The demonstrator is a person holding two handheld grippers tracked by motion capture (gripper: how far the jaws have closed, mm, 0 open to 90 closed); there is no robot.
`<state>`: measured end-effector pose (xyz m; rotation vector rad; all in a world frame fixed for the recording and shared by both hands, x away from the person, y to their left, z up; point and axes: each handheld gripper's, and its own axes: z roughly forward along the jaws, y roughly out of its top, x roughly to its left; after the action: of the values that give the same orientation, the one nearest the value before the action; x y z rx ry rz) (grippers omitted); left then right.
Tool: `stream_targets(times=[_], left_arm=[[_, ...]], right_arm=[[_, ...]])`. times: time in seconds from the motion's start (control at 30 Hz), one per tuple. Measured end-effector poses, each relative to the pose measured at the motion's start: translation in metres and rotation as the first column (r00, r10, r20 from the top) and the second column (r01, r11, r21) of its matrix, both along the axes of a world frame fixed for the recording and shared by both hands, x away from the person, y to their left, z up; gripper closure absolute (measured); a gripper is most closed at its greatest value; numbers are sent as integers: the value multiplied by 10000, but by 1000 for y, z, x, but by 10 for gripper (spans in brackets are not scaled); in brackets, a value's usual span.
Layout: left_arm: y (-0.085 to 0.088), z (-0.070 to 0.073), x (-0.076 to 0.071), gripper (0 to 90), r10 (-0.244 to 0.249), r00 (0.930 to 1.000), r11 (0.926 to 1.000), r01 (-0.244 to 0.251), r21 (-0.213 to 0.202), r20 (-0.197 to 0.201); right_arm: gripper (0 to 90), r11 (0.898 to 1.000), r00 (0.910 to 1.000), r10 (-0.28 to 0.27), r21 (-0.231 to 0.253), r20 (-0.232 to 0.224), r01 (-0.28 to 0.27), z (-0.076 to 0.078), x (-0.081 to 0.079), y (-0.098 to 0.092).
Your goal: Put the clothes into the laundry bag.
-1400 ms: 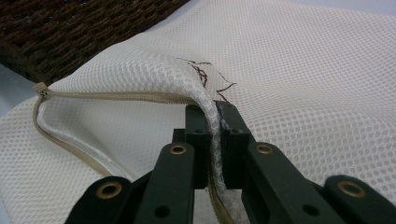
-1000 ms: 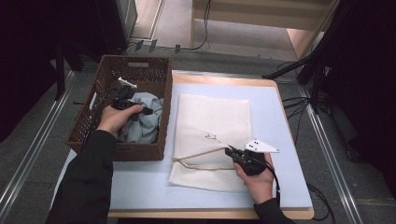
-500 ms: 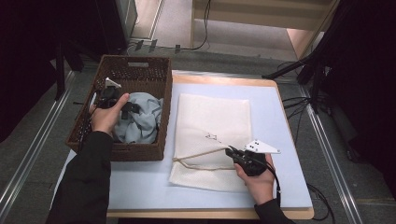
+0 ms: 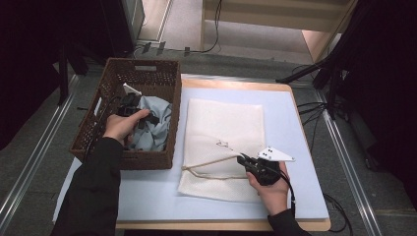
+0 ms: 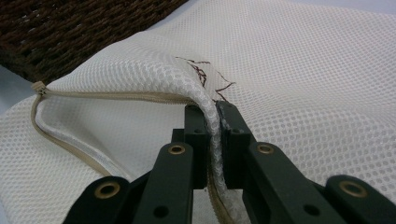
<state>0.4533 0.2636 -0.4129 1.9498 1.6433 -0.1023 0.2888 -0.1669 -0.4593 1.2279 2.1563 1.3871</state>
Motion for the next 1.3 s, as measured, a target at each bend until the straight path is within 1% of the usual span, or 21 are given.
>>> stream_targets(times=[0.1,0.17,0.2,0.3,0.33,0.37,0.4,0.53,0.67,0.7,0.77,0.8,0.83,0.87,0.9,0.97,1.1,1.2,1.23,1.27,1.3], left_arm=[[-9,5,1,313,-346,9994,9986,344,-407,-49],[-17,9,2,204,-563,9984,9973,560,-479,-48],[-21,9,3,157,-658,9978,9973,659,-329,15],[-30,5,5,65,-713,9974,9952,716,671,-59],[-32,1,6,37,-675,9977,9892,683,1296,-110],[-34,-4,6,18,-569,9980,9776,609,2012,-257],[-34,-9,7,9,-326,9985,9685,422,2453,-433],[-29,-13,10,0,89,9983,9492,99,3146,-583],[-31,-17,10,0,-70,9982,9532,244,3013,-589],[-33,-17,9,0,-362,9973,9537,538,2959,-645],[-42,-17,6,0,-830,9942,9370,1011,3344,-682],[-44,-15,5,24,-1035,9926,9412,1186,3164,-641],[-45,-14,5,124,-1165,9910,9516,1304,2785,-659],[-49,-15,3,178,-1346,9891,9542,1455,2614,-594],[-50,-15,2,205,-1442,9882,9472,1531,2816,-524],[-49,-14,1,221,-1450,9884,9481,1518,2795,-451],[-50,-15,1,232,-1538,9873,9422,1586,2951,-396],[-51,-15,0,259,-1788,9834,9315,1790,3165,-300],[-51,-14,-1,329,-1819,9830,9310,1806,3173,-258],[-52,-13,-1,371,-1825,9829,9348,1816,3052,-258],[-52,-13,-1,371,-1892,9815,9361,1890,2967,-281]], right_arm=[[839,10000,10000,-2,29,-5,2,0,0,0],[839,10000,10000,12,11,9,-12,0,0,0],[839,10000,10000,27,8,-22,-27,0,1,1],[839,10000,10000,21,23,-17,-21,-1,0,1],[839,10000,10000,24,34,-26,-24,-1,0,1],[839,10000,10000,24,30,-18,-24,-1,0,0],[839,10000,10000,20,6,-23,-20,-1,0,0],[839,10000,10000,30,-11,-55,-30,-2,-1,0],[839,10000,10000,32,-35,-49,-32,-2,-1,0],[839,10000,10000,28,-23,-54,-28,-2,-1,0],[839,10000,10000,27,-30,-39,-27,-1,-1,0],[839,10000,10000,35,-27,-19,-35,-1,-1,1],[840,10000,10000,32,-42,-22,-32,-1,0,1],[839,10000,10000,16,-47,-13,-16,-1,0,1],[840,10000,10000,26,-55,-44,-26,-2,0,3],[840,10000,10000,16,-62,-57,-16,-2,1,4],[840,9999,10000,69,-92,-66,-70,-3,1,5],[840,9999,10000,74,-94,-52,-74,-3,1,4],[841,9999,10000,74,-102,-49,-75,-3,1,4],[842,9999,10000,68,-113,-48,-69,-3,1,4],[842,9999,10000,68,-113,-48,-69,-3,1,4]])
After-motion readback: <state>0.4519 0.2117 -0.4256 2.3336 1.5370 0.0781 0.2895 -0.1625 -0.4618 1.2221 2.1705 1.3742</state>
